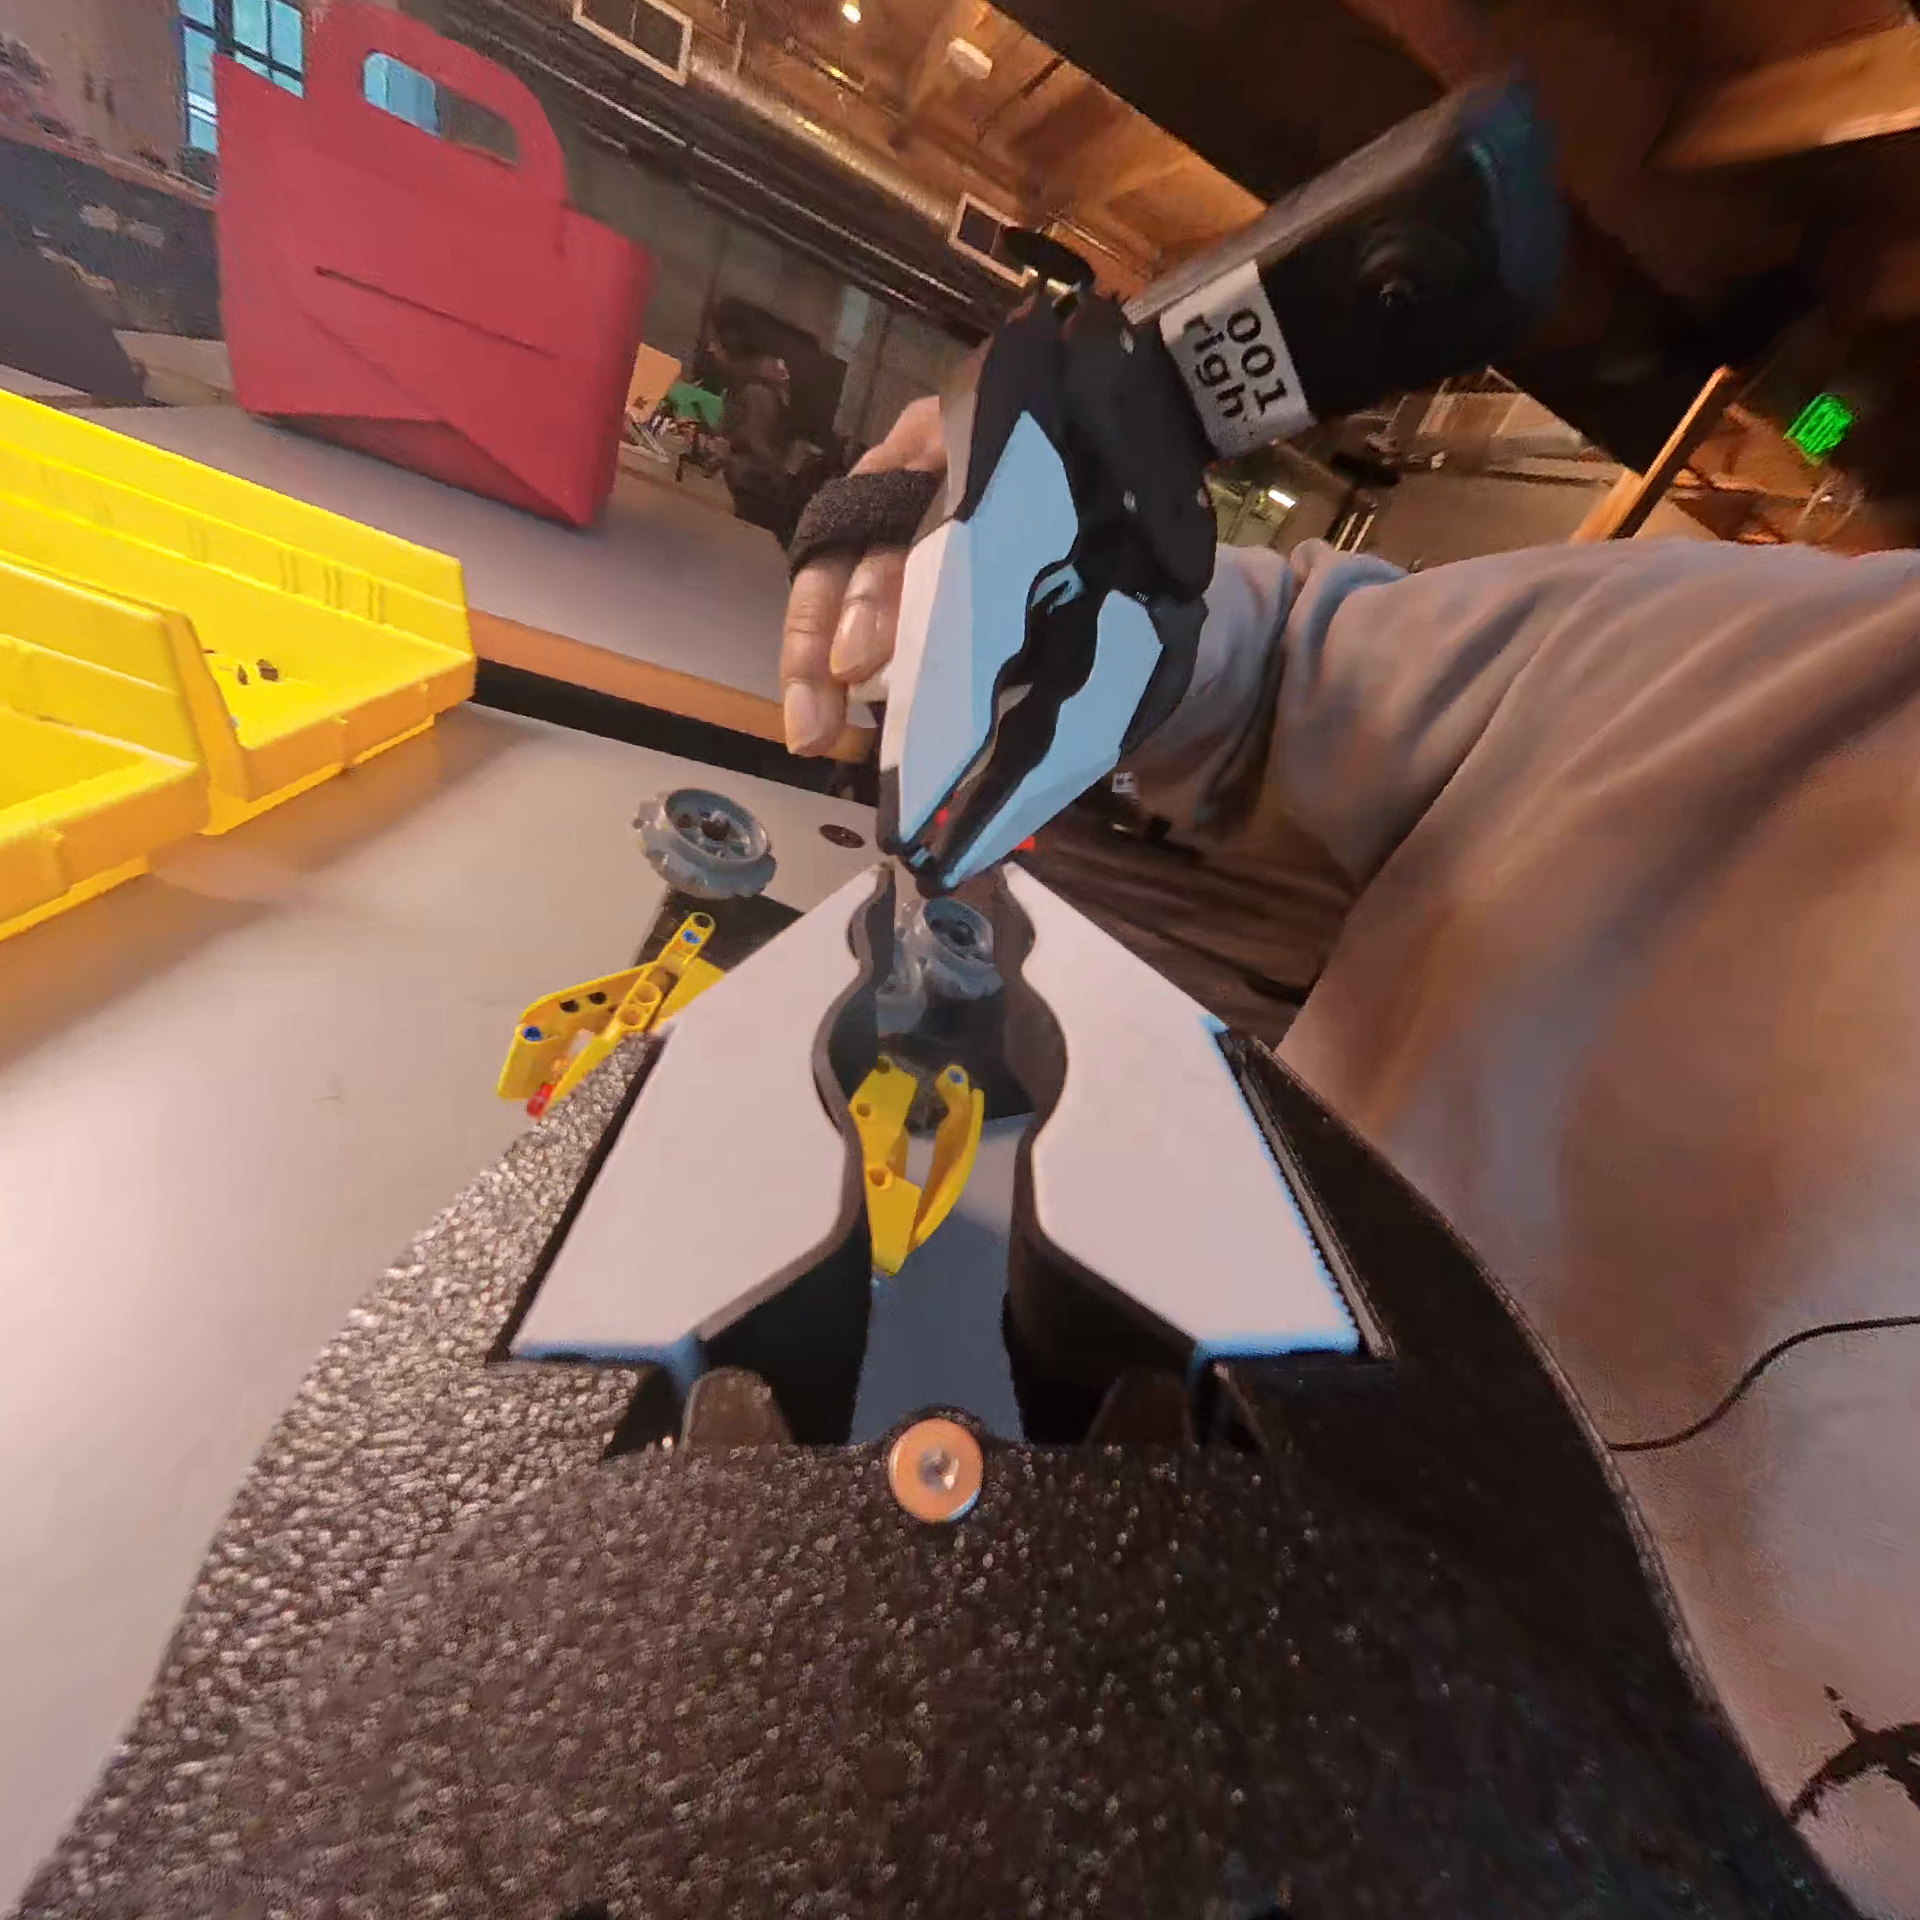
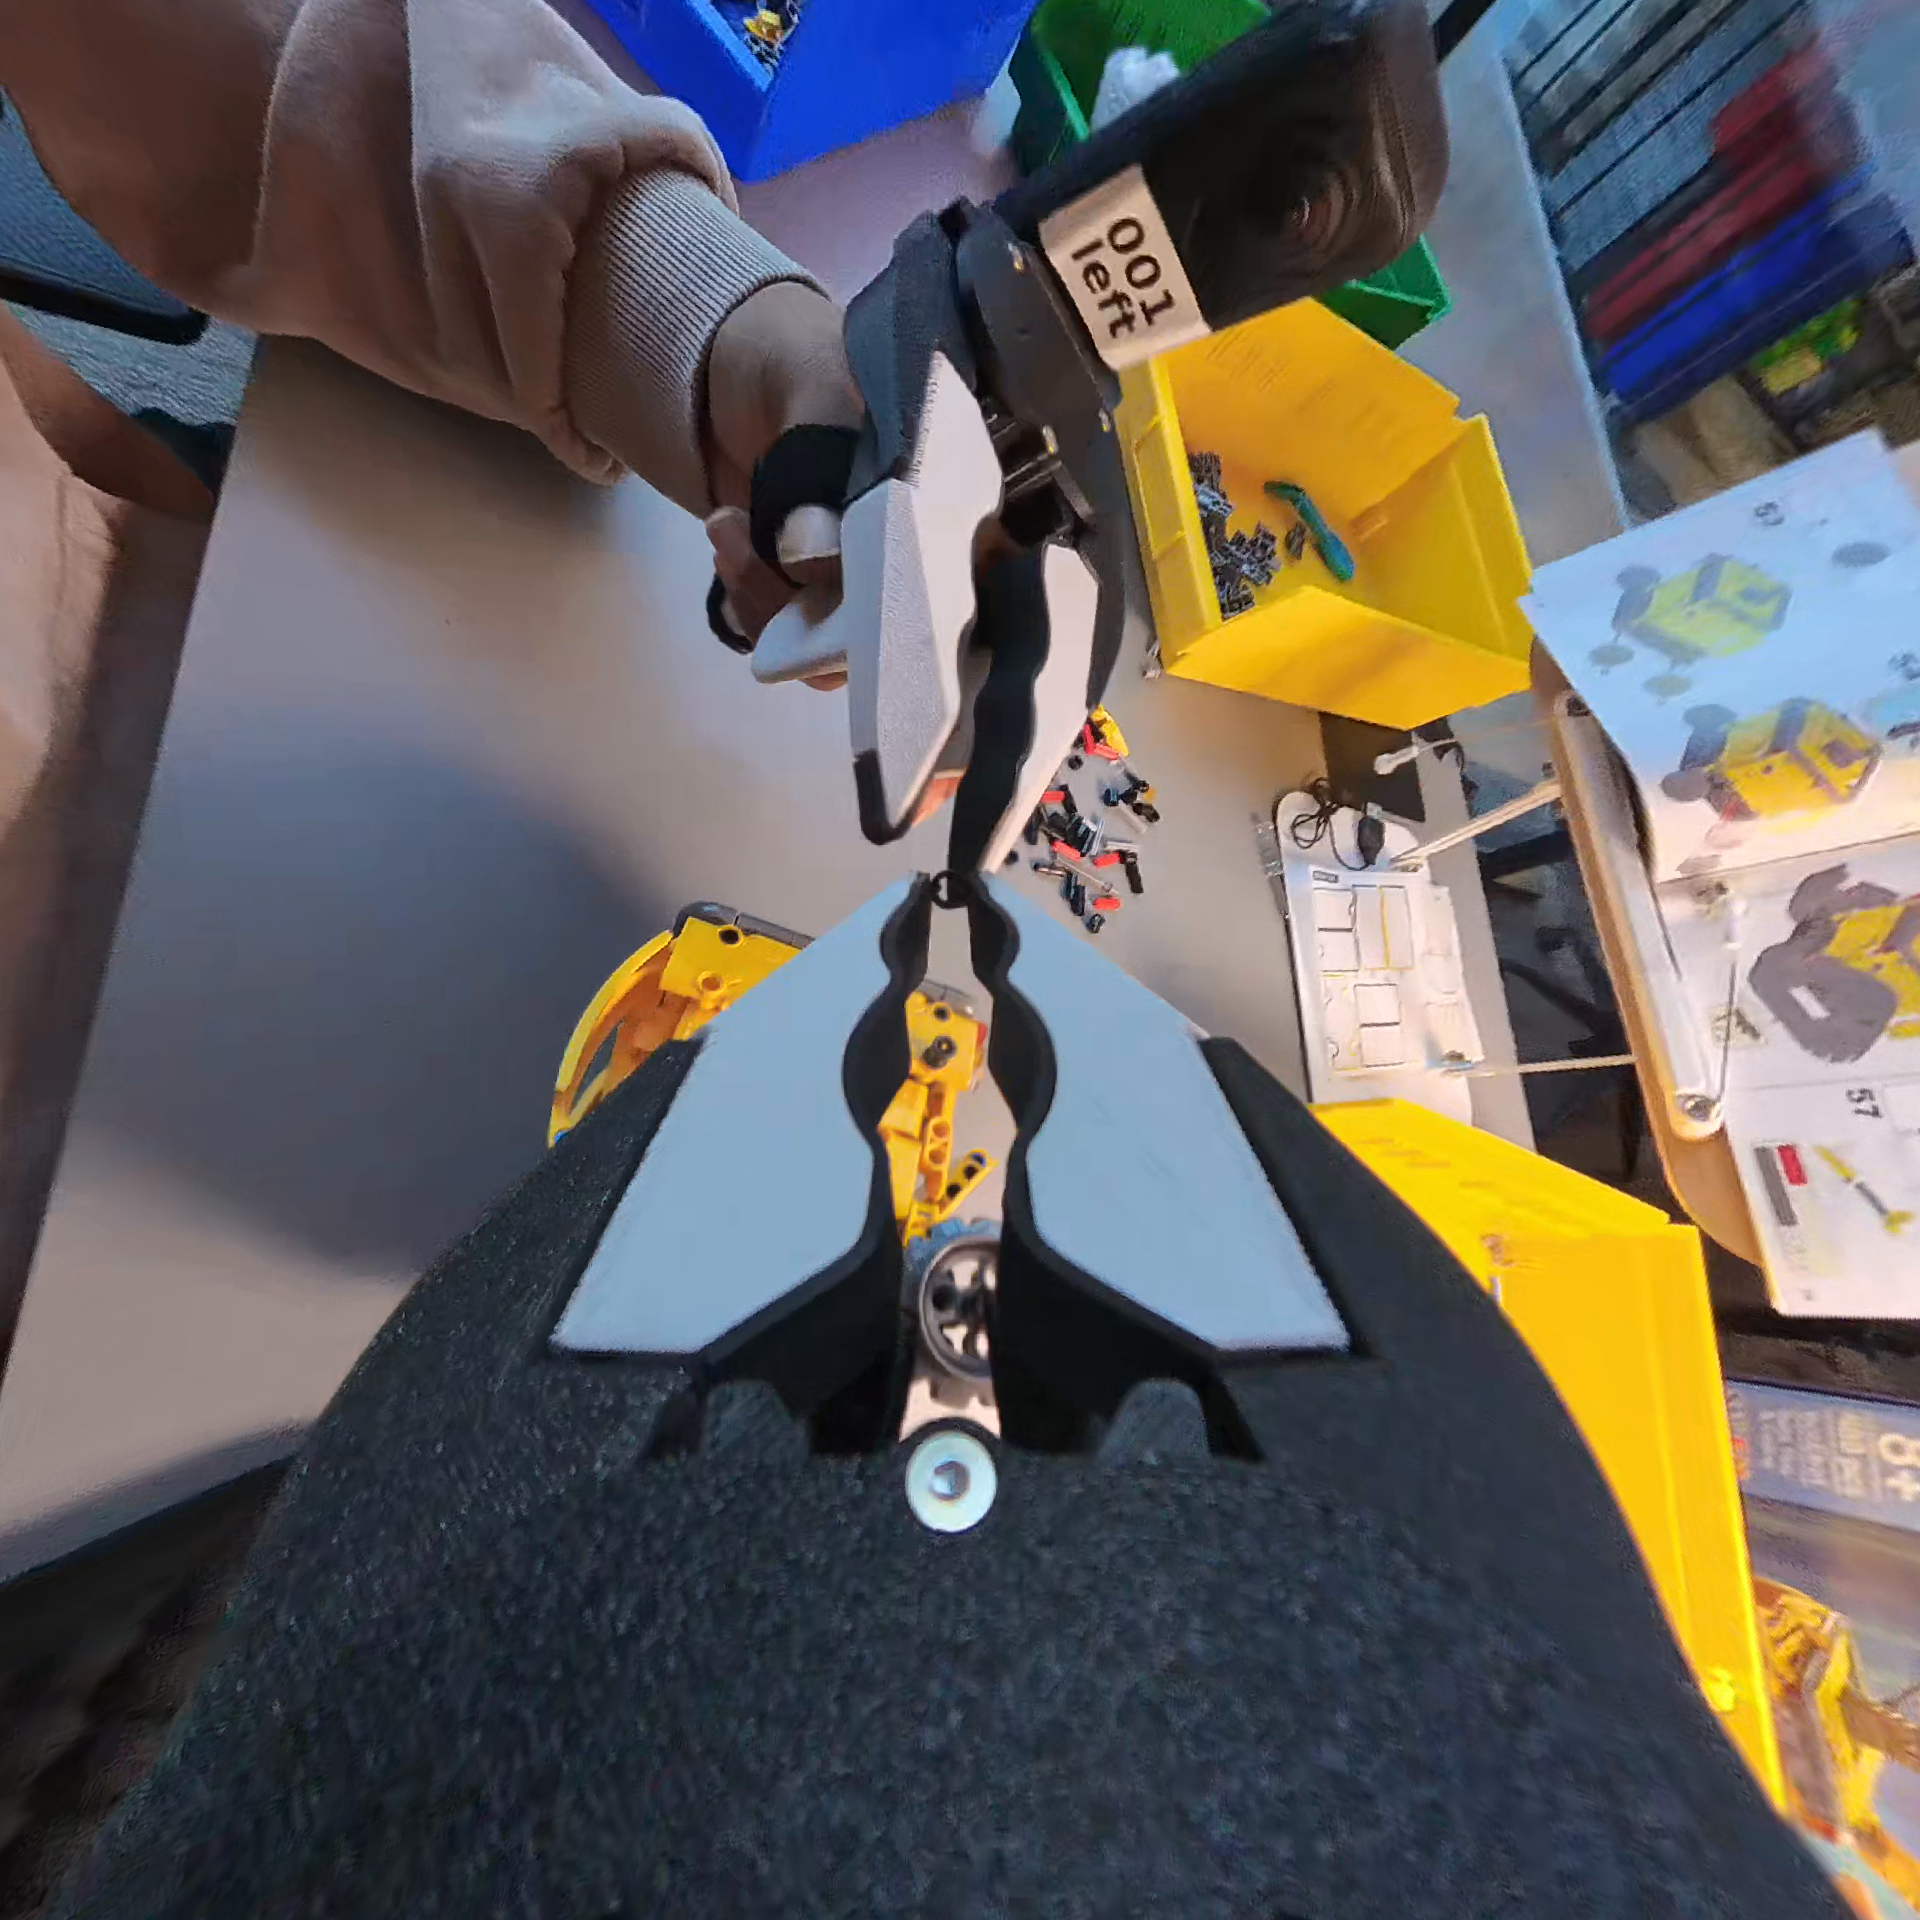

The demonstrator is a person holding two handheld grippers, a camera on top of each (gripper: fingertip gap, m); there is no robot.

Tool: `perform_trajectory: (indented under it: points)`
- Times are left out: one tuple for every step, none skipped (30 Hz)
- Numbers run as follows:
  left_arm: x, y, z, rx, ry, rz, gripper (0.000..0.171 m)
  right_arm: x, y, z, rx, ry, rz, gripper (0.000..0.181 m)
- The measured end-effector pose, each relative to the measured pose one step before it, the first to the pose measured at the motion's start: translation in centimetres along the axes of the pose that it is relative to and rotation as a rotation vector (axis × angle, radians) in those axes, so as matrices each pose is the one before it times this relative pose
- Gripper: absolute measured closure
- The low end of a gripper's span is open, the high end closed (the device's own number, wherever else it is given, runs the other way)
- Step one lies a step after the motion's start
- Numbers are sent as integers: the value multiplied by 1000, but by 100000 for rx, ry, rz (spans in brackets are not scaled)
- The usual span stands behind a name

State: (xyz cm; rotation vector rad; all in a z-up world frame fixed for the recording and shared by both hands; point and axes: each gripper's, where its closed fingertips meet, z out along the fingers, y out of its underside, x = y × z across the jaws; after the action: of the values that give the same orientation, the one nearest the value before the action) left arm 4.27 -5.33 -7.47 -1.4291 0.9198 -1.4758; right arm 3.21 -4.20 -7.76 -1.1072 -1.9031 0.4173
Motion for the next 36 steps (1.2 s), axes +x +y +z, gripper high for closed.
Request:
perform_trajectory:
  points:
    - [-145,26,-114,431,-479,-860,157,-81,-11,331,263,170,-1717,177]
    - [-239,14,-161,279,-901,-1009,162,50,-68,196,982,540,-1331,177]
    - [-42,-81,-159,608,648,-2231,163,106,-52,117,1057,672,-556,176]
    - [14,-64,-111,466,1032,-2224,165,3,-133,68,1459,-103,-36,177]
    - [13,-12,-55,381,919,-1549,166,-46,-86,33,801,-542,-300,177]
    - [-14,-96,-37,971,697,-1802,166,60,-36,22,146,554,-1392,177]
    - [-5,-66,-24,776,964,-1910,166,103,-45,-10,265,1268,-2436,177]
    - [-35,74,3,-75,729,-1251,167,-75,-2,17,-216,31,-1892,177]
    - [-88,63,1,37,-44,-644,168,-50,102,46,-896,85,-961,177]
    - [-80,34,-4,27,-297,-232,169,23,95,38,-452,811,-1158,176]
    - [-65,26,1,-311,-623,322,169,-29,56,24,172,385,-589,176]
    - [-157,-36,-18,-229,-1736,1241,170,91,113,21,-119,827,411,176]
    - [-206,-16,-66,-755,-2343,2182,170,55,139,-23,-56,220,761,174]
    - [-327,1,-195,-1225,-2938,2398,169,13,17,-107,716,-702,1955,167]
    - [-629,49,-379,-1802,-4484,2393,170,90,173,-206,-223,-886,2985,162]
    - [-1157,272,-548,-3559,-7451,3677,169,274,240,-317,-318,-325,3215,157]
    - [-1933,752,-723,-6740,-11787,5802,169,518,238,-496,168,844,3444,156]
    - [-2529,1222,-815,-9147,-14546,6890,169,657,303,-610,228,1164,3914,156]
    - [-2676,1616,-685,-10074,-14004,5601,169,711,588,-638,-1273,890,4215,156]
    - [-2432,1746,-426,-9112,-11435,3138,169,547,1009,-561,-3511,-632,4119,156]
    - [-2015,1702,-154,-7567,-8078,890,168,318,1231,-452,-4441,-1915,3909,157]
    - [-1487,1650,68,-6757,-4511,-1067,168,281,1193,-321,-3735,-1657,3899,161]
    - [-1085,1284,154,-4556,-2344,-1862,168,232,1084,-175,-3013,-1607,3685,164]
    - [-581,752,102,-1840,-84,-1826,168,289,647,-106,-610,-457,3077,168]
    - [-264,502,47,-1072,1289,-2045,168,22,217,-92,1631,-1518,2964,170]
    - [-294,348,2,-779,456,-1857,168,-221,140,-42,1045,-2762,3171,172]
    - [-340,176,-12,215,-305,-970,168,-295,220,17,-299,-2765,2264,171]
    - [-155,149,29,259,594,-1008,168,-275,297,82,-1159,-2004,464,171]
    - [-48,175,90,18,1205,-1239,168,-109,313,123,-1387,-584,-769,171]
    - [-131,148,109,102,500,-1186,168,-117,329,137,-1622,-663,-805,171]
    - [-161,113,100,117,276,-998,168,-119,256,153,-1320,-932,-192,170]
    - [-110,85,104,203,677,-1031,168,-113,135,119,-647,-960,142,169]
    - [-81,62,92,332,950,-1316,168,-56,137,107,-636,-681,193,169]
    - [-88,78,86,213,1023,-1521,168,-5,168,81,-791,-286,-46,168]
    - [-68,133,92,53,1161,-1354,168,27,161,70,-751,-115,-147,168]
    - [-94,132,104,-2,794,-1043,168,22,86,66,-212,-107,-26,168]
